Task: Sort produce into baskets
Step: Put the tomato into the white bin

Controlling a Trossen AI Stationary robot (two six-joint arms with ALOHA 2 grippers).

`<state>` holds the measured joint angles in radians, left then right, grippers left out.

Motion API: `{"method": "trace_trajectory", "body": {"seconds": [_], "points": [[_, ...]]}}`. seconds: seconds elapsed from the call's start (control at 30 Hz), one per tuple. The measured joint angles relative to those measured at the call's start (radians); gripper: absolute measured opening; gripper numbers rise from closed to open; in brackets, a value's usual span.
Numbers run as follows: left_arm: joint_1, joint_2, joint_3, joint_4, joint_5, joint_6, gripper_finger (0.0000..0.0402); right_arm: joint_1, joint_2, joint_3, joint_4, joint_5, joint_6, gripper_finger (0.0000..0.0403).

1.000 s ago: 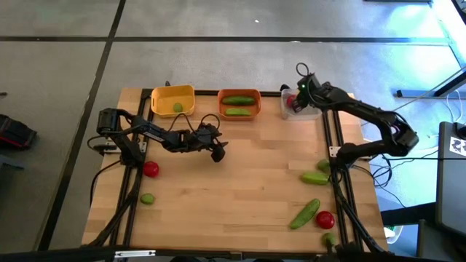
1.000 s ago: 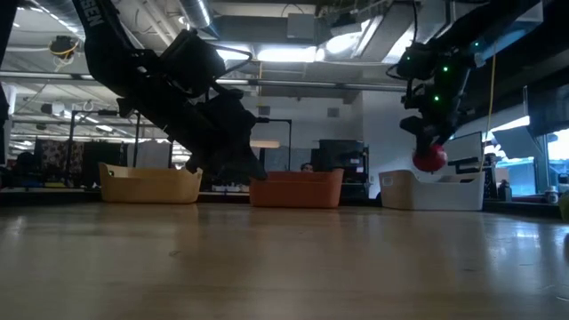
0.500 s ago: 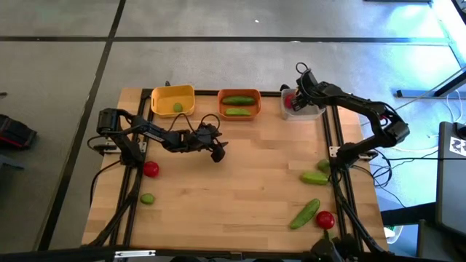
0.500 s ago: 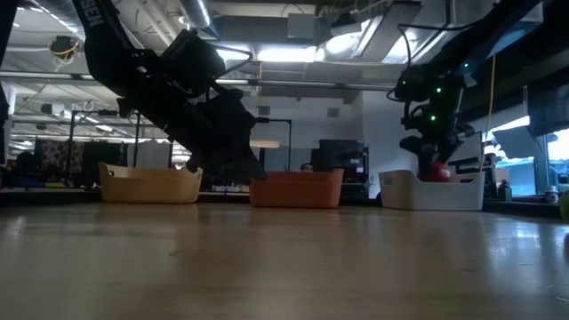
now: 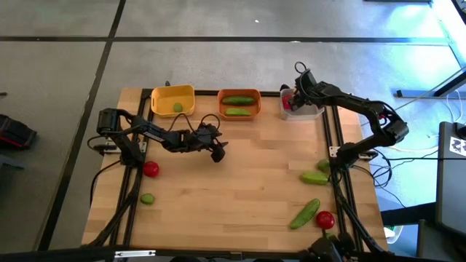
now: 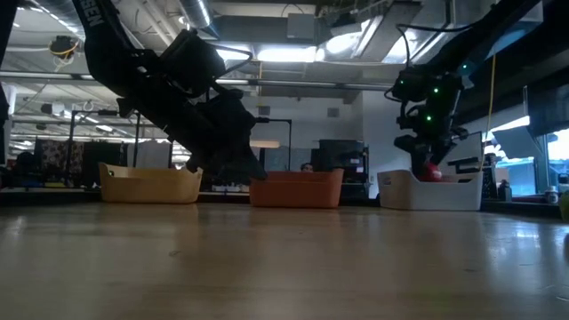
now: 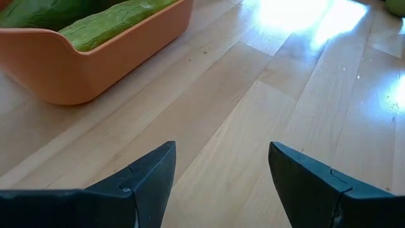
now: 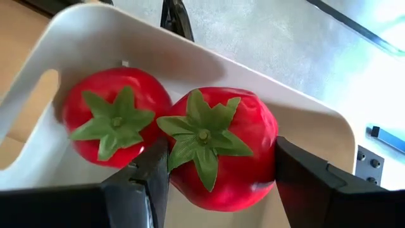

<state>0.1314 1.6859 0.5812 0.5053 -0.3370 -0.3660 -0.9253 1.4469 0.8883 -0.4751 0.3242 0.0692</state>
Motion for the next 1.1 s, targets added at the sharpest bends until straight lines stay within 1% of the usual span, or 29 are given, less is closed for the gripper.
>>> {"method": "trace_trajectory", "body": {"seconds": [0.37, 0.67, 0.8, 1.1], "points": [[0.0, 0.0, 0.0, 0.0, 0.0, 0.002, 0.0249, 0.0, 0.091, 0.0, 0.022, -0.003, 0.01, 0.0213], [0.0, 0.0, 0.0, 0.0, 0.0, 0.006, 0.0249, 0.002, 0.14, 0.002, 0.068, -0.002, 0.012, 0.0218], [0.0, 0.0, 0.0, 0.0, 0.0, 0.006, 0.0249, 0.002, 0.143, 0.002, 0.068, -0.001, 0.011, 0.0237], [0.0, 0.0, 0.0, 0.002, 0.0, 0.006, 0.0249, 0.002, 0.144, 0.002, 0.063, 0.0, -0.003, 0.0303]]}}
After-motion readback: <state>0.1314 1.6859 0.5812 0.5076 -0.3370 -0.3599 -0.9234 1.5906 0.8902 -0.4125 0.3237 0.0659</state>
